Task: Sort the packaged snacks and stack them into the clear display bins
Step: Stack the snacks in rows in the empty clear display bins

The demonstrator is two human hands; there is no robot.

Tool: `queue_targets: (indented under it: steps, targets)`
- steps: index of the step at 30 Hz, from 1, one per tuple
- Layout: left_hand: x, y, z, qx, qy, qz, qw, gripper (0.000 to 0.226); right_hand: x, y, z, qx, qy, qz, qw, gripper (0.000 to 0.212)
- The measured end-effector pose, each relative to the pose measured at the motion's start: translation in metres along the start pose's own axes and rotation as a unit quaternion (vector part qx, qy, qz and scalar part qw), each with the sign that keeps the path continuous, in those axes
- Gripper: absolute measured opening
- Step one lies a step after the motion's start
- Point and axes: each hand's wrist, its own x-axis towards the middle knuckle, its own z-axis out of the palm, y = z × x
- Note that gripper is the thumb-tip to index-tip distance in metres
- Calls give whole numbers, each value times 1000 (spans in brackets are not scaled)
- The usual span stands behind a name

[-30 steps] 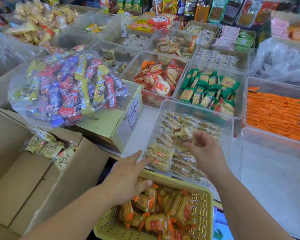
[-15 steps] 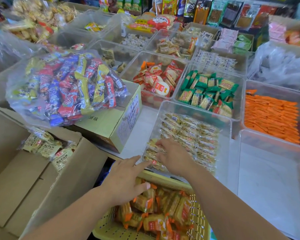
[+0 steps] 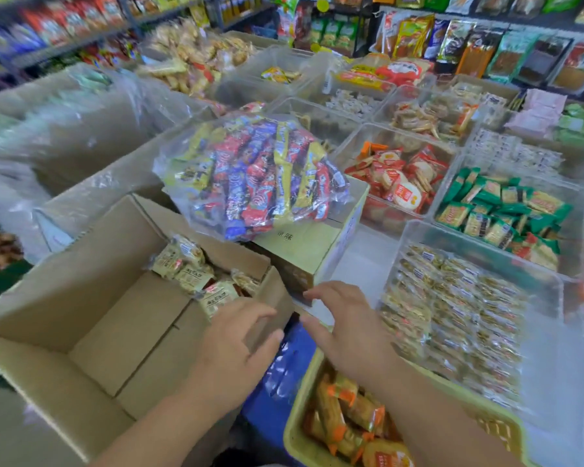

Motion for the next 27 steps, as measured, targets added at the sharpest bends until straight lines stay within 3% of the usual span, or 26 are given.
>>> queue_targets:
  steps: [2,4,7,11,13,16,19,21,24,27]
  targets:
    - [3,-34,-20,-2,37,-59,998,17,11,-31,25,15,-15,-29,999,37]
    - [10,-72,-34,-35,42,-142,988,22,22,-56,49,-11,-32,-48,998,42]
    - [26,-131,-45,-87,-18,-314,945,29,38,-79,80,-91,-79,-46,992,45]
    - [48,-192,-32,-66,-114,-390,911,57,48,-83,100,-161,-130,-2,978,46]
    - [62,-209,-20,-117,-126,-449,877,59,50,-84,103,-157,-139,24,978,49]
    - [77,-219,-2,-255,-91,-545,794,49,50,-87,104,-156,-147,49,976,50]
    - [88,-222,14,-360,-47,-579,730,36,52,-92,103,-168,-160,66,970,48]
    - [92,-223,22,-393,-20,-598,698,48,53,-96,102,-166,-160,80,970,43]
    - [95,-221,32,-404,21,-615,677,53,54,-99,102,-175,-170,86,966,37]
    - [97,-215,40,-416,-16,-623,663,51,54,-99,100,-173,-176,89,965,39]
